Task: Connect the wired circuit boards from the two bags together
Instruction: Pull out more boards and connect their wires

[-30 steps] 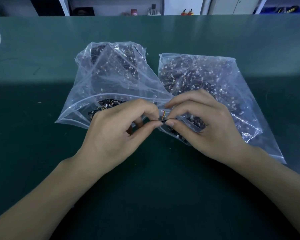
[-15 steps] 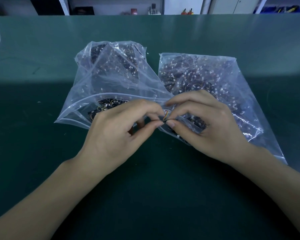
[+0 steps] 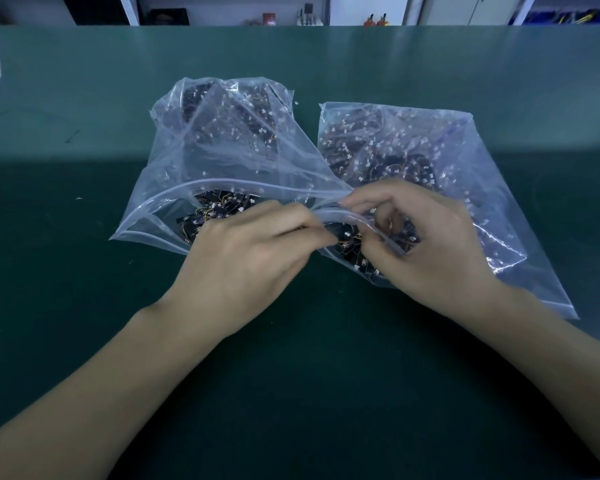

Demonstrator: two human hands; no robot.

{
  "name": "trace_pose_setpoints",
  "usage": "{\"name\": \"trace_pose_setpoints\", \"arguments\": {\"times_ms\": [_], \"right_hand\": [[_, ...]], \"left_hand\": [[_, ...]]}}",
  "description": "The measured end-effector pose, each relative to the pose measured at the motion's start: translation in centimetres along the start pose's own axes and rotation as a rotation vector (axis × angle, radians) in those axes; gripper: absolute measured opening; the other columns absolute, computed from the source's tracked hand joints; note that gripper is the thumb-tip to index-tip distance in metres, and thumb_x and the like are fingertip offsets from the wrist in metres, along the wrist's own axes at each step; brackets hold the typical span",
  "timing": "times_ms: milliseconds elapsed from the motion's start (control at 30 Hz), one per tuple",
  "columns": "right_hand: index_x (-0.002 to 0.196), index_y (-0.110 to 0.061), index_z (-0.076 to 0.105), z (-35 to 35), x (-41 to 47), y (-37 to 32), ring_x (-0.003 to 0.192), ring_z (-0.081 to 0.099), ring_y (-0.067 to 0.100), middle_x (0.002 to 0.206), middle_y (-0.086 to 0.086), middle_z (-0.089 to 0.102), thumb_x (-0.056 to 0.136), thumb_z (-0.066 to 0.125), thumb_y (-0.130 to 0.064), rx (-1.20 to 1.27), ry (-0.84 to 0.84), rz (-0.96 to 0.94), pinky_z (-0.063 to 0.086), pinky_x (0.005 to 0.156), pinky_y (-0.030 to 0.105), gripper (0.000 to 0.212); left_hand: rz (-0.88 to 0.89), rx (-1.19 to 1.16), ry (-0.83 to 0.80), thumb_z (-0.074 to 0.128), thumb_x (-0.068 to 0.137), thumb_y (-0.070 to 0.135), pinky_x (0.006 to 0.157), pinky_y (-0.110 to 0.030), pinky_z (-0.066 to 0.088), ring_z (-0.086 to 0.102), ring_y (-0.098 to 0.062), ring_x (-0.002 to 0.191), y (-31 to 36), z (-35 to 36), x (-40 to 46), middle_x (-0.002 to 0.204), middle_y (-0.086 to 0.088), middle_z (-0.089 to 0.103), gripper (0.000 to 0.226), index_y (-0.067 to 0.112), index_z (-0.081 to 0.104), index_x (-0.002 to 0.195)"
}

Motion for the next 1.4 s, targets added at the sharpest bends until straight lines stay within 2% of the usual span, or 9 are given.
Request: {"name": "trace_pose_setpoints", "arguments": {"times_ms": [133, 267, 400, 500, 600, 733, 867, 1100, 1400], "right_hand": [[0.117, -0.008, 0.074, -0.3, 0.1, -0.6, 0.067, 0.055, 0.012, 0.097, -0.044, 0.053, 0.092, 0.071, 0.007, 0.021, 0.021, -0.047, 0.044, 0.074, 0.013, 0.029], [0.115, -0.009, 0.076, -0.2, 0.1, -1.0, 0.065, 0.056, 0.014, 0.101, -0.036, 0.056, 0.096, 0.073, 0.003, 0.028, 0.020, -0.042, 0.047, 0.067, 0.019, 0.022], [0.114, -0.012, 0.077, 0.4, 0.0, -1.0, 0.064, 0.056, 0.015, 0.100, -0.033, 0.059, 0.095, 0.075, 0.002, 0.019, -0.019, -0.010, 0.047, 0.064, 0.020, 0.024], [0.114, -0.015, 0.076, 0.6, 0.0, -0.8, 0.065, 0.057, 0.017, 0.099, -0.036, 0.058, 0.091, 0.076, 0.003, 0.020, -0.056, 0.023, 0.047, 0.064, 0.021, 0.030], [0.113, -0.014, 0.076, 0.7, 0.0, -0.6, 0.064, 0.059, 0.019, 0.108, -0.022, 0.065, 0.089, 0.076, 0.004, 0.014, -0.083, 0.031, 0.049, 0.063, 0.029, 0.029], [0.112, -0.014, 0.076, 0.5, 0.0, -0.5, 0.064, 0.056, 0.012, 0.106, -0.033, 0.060, 0.091, 0.074, 0.002, -0.013, -0.059, 0.037, 0.045, 0.064, 0.018, 0.026], [0.112, -0.014, 0.077, 0.3, 0.0, -0.3, 0.064, 0.051, 0.008, 0.095, -0.047, 0.053, 0.089, 0.074, 0.006, -0.026, -0.044, 0.055, 0.039, 0.068, 0.009, 0.030], [0.111, -0.016, 0.076, 0.5, 0.0, -0.5, 0.064, 0.053, 0.011, 0.096, -0.047, 0.055, 0.090, 0.074, 0.005, -0.020, -0.064, 0.075, 0.040, 0.067, 0.010, 0.030], [0.112, -0.015, 0.077, 0.6, -0.2, -0.4, 0.065, 0.053, 0.011, 0.096, -0.046, 0.055, 0.091, 0.075, 0.004, -0.022, -0.082, 0.082, 0.039, 0.068, 0.011, 0.028]], "left_hand": [[0.015, 0.175, 0.009, 0.075, 0.093, 0.002, 0.045, -0.037, 0.053, 0.074, -0.022, 0.070, 1.4, 0.0, 0.8, 0.100, 0.010, 0.080, 0.021, 0.021, 0.082, 0.098], [-0.003, 0.282, -0.159, 0.079, 0.085, 0.006, 0.039, -0.030, 0.044, 0.066, -0.024, 0.054, 1.9, 1.5, 0.9, 0.085, 0.010, 0.077, 0.019, 0.025, 0.078, 0.090], [-0.032, 0.280, -0.245, 0.076, 0.090, 0.012, 0.042, -0.027, 0.038, 0.065, -0.029, 0.050, 1.7, 1.9, 0.5, 0.090, 0.011, 0.078, 0.019, 0.027, 0.080, 0.100], [-0.005, 0.221, -0.242, 0.056, 0.099, 0.016, 0.041, -0.030, 0.044, 0.069, -0.029, 0.056, 2.1, 1.8, 0.1, 0.104, 0.012, 0.079, 0.028, 0.027, 0.080, 0.107], [-0.018, 0.054, -0.101, 0.044, 0.100, 0.013, 0.043, -0.033, 0.049, 0.072, -0.019, 0.066, 2.1, 0.2, 0.1, 0.103, 0.016, 0.078, 0.040, 0.026, 0.082, 0.101], [-0.266, -0.006, -0.058, 0.051, 0.091, 0.020, 0.054, -0.032, 0.046, 0.061, -0.022, 0.061, -1.0, -0.7, -0.3, 0.076, 0.010, 0.066, 0.018, 0.021, 0.068, 0.085], [-0.451, 0.138, -0.094, 0.062, 0.097, 0.023, 0.059, -0.033, 0.044, 0.057, -0.025, 0.059, -4.8, -0.5, -1.3, 0.063, 0.014, 0.048, 0.010, 0.025, 0.071, 0.097], [-0.559, 0.118, -0.290, 0.059, 0.098, 0.055, 0.068, -0.040, 0.052, 0.070, -0.032, 0.085, -7.0, 0.8, -2.8, 0.072, 0.013, 0.057, 0.027, 0.044, 0.073, 0.119], [-0.559, 0.149, -0.270, 0.070, 0.096, 0.041, 0.064, -0.035, 0.046, 0.064, -0.025, 0.075, -6.9, 0.8, -2.7, 0.066, 0.015, 0.058, 0.006, 0.035, 0.072, 0.094]]}}
Point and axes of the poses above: each hand's wrist, its own x-axis towards the middle knuckle, its own z-axis out of the palm, y = z × x, the point moved 6 cm from there along x, towards the middle knuckle
